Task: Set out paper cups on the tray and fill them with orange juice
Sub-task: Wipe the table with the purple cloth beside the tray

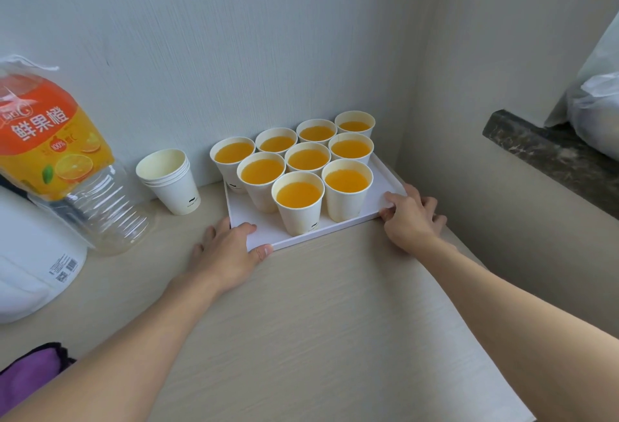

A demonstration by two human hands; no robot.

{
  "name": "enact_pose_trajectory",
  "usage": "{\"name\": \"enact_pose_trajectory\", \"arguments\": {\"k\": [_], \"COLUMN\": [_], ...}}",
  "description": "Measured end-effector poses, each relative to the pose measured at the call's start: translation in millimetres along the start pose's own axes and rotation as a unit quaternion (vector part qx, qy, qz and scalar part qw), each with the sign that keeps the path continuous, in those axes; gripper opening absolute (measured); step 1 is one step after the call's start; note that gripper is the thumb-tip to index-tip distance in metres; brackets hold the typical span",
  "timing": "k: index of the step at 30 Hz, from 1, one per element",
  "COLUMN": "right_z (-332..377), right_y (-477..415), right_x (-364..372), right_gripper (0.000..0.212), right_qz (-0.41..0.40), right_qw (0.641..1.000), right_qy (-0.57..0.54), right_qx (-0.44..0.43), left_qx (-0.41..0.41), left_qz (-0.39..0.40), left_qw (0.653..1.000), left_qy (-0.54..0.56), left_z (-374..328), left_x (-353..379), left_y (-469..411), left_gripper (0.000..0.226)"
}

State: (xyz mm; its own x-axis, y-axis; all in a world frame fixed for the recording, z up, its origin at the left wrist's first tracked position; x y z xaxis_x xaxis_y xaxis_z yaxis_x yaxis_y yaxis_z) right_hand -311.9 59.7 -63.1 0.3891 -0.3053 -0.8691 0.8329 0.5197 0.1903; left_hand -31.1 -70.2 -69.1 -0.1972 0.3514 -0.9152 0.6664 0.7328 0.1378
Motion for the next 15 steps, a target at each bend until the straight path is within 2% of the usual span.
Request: {"name": "enact_pose_trajectory", "arguments": {"k": [15], "right_z": [-0.7], "right_y": [-7.6], "right_x": [5.3], "right_gripper": [0.037], "right_qz": [-0.007], "right_qw": [1.0], "right_qy": [0.006], "right_qx": [0.029], "left_qx": [-0.034], "left_qz": [0.021], "left_qw": [0.999], "left_qy": [-0.012], "left_z": [-8.1], "left_x": [-5.2], "left_y": [-2.7], "left_gripper": [0.06]}}
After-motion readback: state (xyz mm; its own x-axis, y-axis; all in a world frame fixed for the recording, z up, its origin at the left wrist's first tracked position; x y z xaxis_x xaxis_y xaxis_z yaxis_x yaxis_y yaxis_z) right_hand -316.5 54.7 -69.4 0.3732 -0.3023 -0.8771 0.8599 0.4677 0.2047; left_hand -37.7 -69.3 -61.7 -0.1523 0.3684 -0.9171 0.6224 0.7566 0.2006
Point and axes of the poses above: each hand's wrist, its own y-axis away from the middle knuckle, its own x-axis out of the palm, z = x × y, the point moved 3 cm from there along -y, towards the middle knuckle, and after that the axes turned 15 degrees about x, right-handed, at the moved point
